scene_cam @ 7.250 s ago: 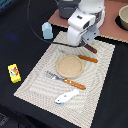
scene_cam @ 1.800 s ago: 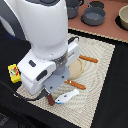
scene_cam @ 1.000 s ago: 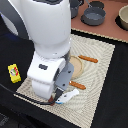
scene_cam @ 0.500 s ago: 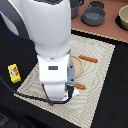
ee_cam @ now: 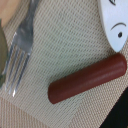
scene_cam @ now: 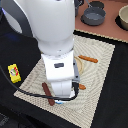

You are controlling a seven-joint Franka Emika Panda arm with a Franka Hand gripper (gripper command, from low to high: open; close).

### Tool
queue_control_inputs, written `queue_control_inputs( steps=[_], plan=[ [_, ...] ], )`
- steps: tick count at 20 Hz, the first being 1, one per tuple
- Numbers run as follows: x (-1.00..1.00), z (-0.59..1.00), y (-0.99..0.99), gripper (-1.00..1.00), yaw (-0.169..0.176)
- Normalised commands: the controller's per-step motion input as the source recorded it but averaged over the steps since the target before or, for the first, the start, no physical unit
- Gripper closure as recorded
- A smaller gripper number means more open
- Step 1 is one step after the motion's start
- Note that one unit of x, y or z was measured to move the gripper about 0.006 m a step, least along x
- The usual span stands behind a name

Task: Interact with the objects in diverse but meaningful ways.

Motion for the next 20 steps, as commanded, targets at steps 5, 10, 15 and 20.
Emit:
queue_control_inputs(
  steps=[5,10,15,20],
  plan=[
    [0.9,0.1,-0.21,-1.0,0.0],
    [0.75,-0.03,-0.38,-1.0,0.018],
    [0.22,-0.18,-0.3,-1.0,0.048],
    [-0.22,-0.12,-0.11,-1.0,0.063]
  ],
)
